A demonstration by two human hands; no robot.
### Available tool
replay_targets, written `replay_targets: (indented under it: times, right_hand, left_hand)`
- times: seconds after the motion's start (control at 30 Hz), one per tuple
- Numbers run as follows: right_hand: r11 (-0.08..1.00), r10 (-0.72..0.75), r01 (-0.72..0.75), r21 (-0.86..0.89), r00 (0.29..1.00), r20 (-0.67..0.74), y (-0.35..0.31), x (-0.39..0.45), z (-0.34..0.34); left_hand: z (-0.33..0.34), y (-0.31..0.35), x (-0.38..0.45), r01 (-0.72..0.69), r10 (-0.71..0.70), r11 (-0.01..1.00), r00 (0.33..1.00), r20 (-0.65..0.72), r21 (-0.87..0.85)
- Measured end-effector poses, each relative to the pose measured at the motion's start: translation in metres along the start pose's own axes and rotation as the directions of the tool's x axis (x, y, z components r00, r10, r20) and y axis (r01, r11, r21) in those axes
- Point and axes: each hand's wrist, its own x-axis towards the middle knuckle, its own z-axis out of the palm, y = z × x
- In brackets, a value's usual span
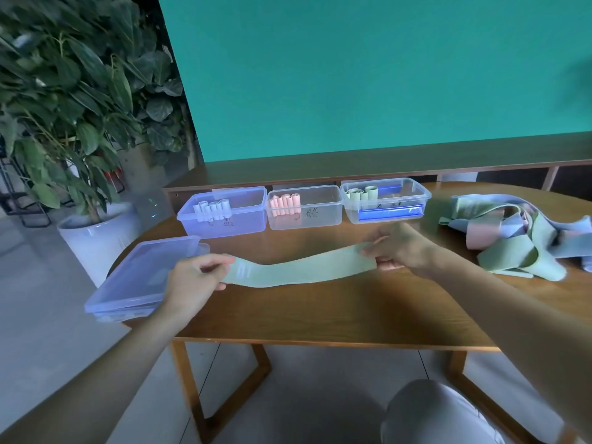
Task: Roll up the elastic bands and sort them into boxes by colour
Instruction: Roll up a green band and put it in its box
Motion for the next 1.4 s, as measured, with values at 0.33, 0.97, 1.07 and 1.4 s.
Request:
replay_targets:
  times: [0.33, 0.97, 1.07, 1.4]
  right_hand:
    - [0.976, -0.215, 0.190, -0.102, 0.900, -0.379, -0.021, 0.072, 0.031]
    - [0.959, -0.250, 0.183, -0.218, 0.908, -0.337, -0.001, 0.069, 0.073]
    - [0.949, -0.266, 0.194, -0.248, 0.915, -0.302, 0.010, 0.041, 0.074]
    - [0.898, -0.349, 0.312, -0.311, 0.935, -0.068, 0.019, -0.033, 0.064]
  left_hand:
    - [0.023, 0.026, -0.058, -0.001, 0.042, 0.982, 0.976, 0.215, -0.186]
    - [0.058, 0.047, -0.097, 0.064, 0.004, 0.967, 0.964, 0.266, -0.246]
    - [0.067, 0.052, -0.108, 0.068, 0.011, 0.962, 0.958, 0.286, -0.264]
    - [0.097, 0.062, -0.136, 0.129, 0.024, 0.915, 0.928, 0.372, -0.382]
